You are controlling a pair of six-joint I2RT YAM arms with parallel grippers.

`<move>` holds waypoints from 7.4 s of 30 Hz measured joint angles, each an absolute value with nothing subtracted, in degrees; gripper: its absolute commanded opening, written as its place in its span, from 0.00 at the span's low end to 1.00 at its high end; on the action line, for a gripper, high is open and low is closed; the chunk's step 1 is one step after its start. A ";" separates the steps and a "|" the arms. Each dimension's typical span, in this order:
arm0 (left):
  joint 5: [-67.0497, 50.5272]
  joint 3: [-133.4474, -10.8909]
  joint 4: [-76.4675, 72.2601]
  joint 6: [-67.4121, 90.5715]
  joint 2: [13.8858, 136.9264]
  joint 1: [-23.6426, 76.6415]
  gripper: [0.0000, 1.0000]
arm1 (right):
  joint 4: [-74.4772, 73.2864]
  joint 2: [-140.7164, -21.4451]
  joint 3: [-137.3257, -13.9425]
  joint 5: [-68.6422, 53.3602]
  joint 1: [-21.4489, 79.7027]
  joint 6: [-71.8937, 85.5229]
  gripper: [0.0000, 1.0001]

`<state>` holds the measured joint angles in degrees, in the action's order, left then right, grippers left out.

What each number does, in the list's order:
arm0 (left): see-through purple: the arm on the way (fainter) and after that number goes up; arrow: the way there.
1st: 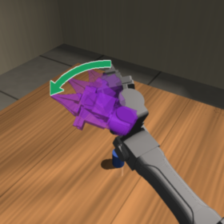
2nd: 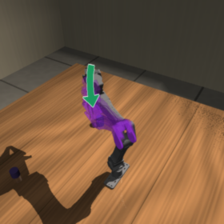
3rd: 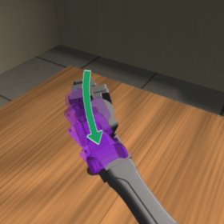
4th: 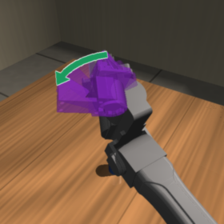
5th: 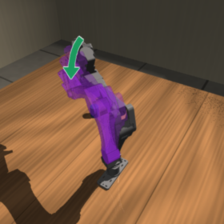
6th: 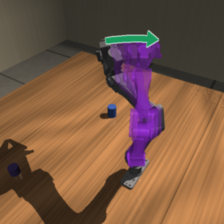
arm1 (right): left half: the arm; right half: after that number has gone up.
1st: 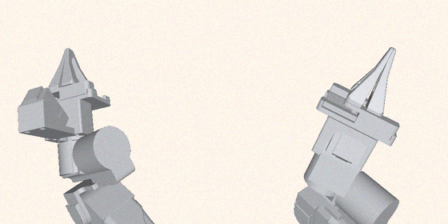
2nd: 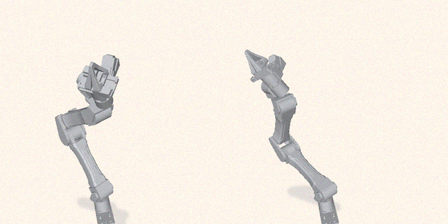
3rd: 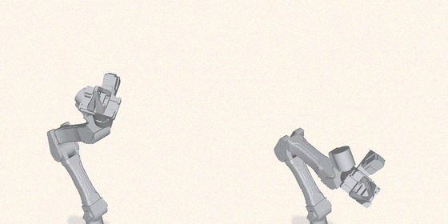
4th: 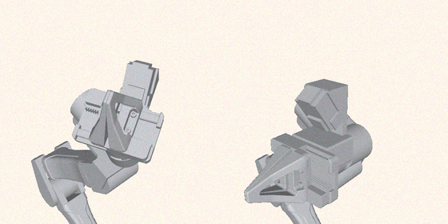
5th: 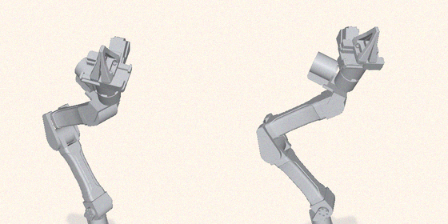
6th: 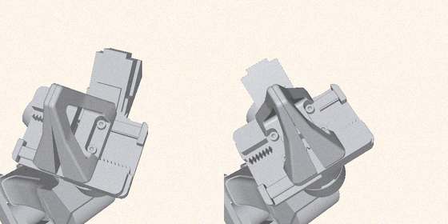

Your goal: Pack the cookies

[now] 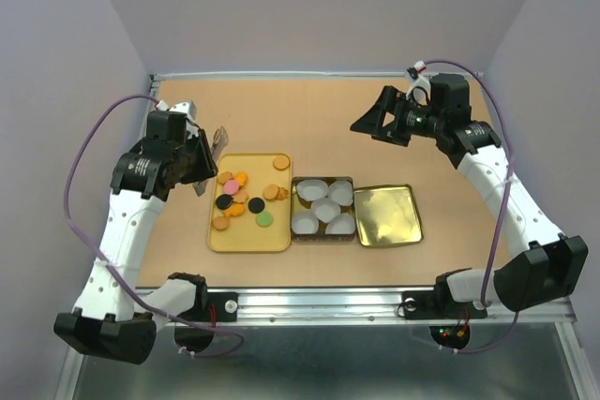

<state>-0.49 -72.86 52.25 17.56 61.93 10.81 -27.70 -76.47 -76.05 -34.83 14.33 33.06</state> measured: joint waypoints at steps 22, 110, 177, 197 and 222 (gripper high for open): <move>-5.04 -66.02 49.91 17.43 65.82 15.79 0.50 | -27.81 -64.71 -64.01 -33.87 14.37 36.07 1.00; 5.28 -77.28 52.36 20.36 80.73 27.79 0.63 | -32.27 -59.96 -59.09 -30.57 14.37 33.87 1.00; -5.67 -83.64 52.84 25.39 77.89 47.68 0.34 | -35.66 -60.97 -59.07 -28.05 14.39 31.29 1.00; 4.56 -77.56 49.21 27.73 79.53 49.41 0.35 | -37.06 -57.10 -57.23 -27.79 14.39 31.97 1.00; 4.29 -71.59 45.25 28.67 76.55 49.82 0.61 | -39.20 -55.94 -57.23 -27.35 14.39 31.92 1.00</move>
<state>4.29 -71.59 45.25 28.67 76.55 49.82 -39.20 -55.94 -57.23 -27.35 14.39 31.92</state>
